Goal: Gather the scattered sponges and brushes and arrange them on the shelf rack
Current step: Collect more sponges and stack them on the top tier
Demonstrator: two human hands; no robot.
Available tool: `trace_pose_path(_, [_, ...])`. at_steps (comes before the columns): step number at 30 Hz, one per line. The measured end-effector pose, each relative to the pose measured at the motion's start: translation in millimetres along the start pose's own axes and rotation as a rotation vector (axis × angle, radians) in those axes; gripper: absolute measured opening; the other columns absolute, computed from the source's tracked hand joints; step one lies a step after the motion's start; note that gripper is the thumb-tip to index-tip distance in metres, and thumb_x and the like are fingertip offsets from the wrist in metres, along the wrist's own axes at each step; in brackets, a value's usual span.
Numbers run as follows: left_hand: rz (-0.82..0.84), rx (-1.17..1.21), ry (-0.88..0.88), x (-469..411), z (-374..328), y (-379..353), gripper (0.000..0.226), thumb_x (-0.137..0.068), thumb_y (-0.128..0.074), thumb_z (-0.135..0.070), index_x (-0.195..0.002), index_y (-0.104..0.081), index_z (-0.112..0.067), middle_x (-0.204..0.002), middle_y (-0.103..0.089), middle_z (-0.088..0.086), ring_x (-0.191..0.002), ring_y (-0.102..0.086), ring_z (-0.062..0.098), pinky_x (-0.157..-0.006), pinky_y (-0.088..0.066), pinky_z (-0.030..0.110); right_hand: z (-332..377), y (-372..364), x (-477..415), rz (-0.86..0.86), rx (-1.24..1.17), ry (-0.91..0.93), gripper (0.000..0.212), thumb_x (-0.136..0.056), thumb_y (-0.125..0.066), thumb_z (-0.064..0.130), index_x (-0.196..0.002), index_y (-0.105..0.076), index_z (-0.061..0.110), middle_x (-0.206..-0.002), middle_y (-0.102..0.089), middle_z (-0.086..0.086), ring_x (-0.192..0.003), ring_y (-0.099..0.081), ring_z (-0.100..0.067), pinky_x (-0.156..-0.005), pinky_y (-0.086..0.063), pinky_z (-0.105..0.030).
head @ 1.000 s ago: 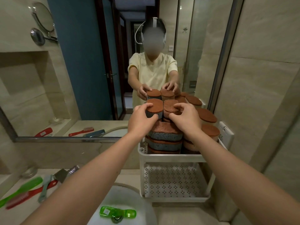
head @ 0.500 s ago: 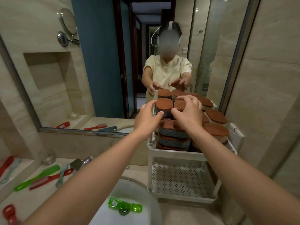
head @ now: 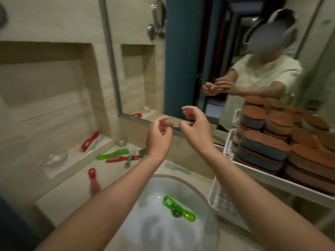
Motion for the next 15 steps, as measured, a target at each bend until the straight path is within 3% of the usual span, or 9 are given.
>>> trace_pose_path(6, [-0.199,-0.104,0.126,23.1,49.4,117.8,0.032,-0.086,-0.056,-0.006,-0.109,-0.060,-0.027,-0.100,-0.063,-0.015,-0.089,-0.061,0.001,-0.077,-0.048,0.018,6.3,-116.5,38.2,0.240,-0.119,-0.057,0.039,-0.079,-0.060,0.013,-0.115,-0.058,0.025,-0.116,-0.056,0.007,-0.103,-0.054,-0.005,-0.093,-0.046,-0.027])
trace_pose_path(13, [-0.475,-0.236,0.270,87.7,81.7,253.7,0.034,-0.084,-0.054,-0.004,-0.107,-0.059,-0.029,-0.101,-0.064,-0.012,-0.074,-0.055,-0.013,-0.069,-0.041,0.004,35.2,-243.6,108.9,0.552,-0.169,-0.059,0.041,-0.078,-0.062,0.014,-0.118,-0.059,0.022,-0.119,-0.049,0.004,-0.096,-0.056,-0.009,-0.081,-0.044,-0.021])
trace_pose_path(15, [-0.555,-0.272,0.316,112.5,85.6,291.2,0.033,-0.084,-0.054,-0.006,-0.108,-0.060,-0.028,-0.101,-0.064,-0.012,-0.074,-0.055,-0.010,-0.068,-0.040,0.003,50.3,-274.3,136.2,0.641,-0.200,-0.041,0.040,-0.080,-0.062,0.015,-0.119,-0.058,0.022,-0.122,-0.049,0.002,-0.100,-0.056,-0.012,-0.076,-0.047,-0.019])
Point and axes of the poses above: each hand's wrist, its own x-axis away from the middle knuckle, its own y-axis out of the back of the hand, z = x × y, the point moved 7 cm from there along -x, towards the middle knuckle
